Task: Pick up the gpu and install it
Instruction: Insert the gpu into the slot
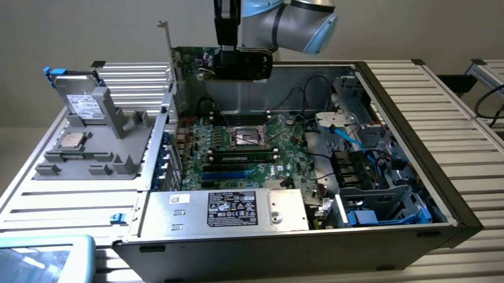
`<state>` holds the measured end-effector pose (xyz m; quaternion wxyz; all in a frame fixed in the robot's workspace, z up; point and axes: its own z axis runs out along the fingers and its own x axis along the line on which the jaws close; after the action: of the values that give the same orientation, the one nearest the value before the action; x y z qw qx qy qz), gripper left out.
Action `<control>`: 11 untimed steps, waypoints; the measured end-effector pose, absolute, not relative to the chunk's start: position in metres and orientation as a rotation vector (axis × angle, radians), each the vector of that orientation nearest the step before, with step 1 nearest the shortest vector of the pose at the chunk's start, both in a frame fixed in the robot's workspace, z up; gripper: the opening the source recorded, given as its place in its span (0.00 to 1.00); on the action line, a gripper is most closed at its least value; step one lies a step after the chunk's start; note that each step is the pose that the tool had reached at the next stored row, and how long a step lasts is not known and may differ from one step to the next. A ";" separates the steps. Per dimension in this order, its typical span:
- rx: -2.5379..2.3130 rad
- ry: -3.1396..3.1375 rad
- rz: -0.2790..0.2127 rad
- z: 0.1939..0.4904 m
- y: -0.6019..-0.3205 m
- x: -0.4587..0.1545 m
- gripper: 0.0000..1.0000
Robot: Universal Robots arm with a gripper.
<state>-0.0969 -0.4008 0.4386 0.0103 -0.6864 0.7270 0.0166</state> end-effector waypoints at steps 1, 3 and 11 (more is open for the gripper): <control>-2.142 2.269 0.052 0.439 -0.401 -0.097 0.27; -2.142 2.269 0.052 0.438 -0.401 -0.097 0.27; -2.142 2.268 0.053 0.424 -0.414 -0.097 0.27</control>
<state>-0.0968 -0.4144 0.4236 0.0107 -0.6864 0.7269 0.0170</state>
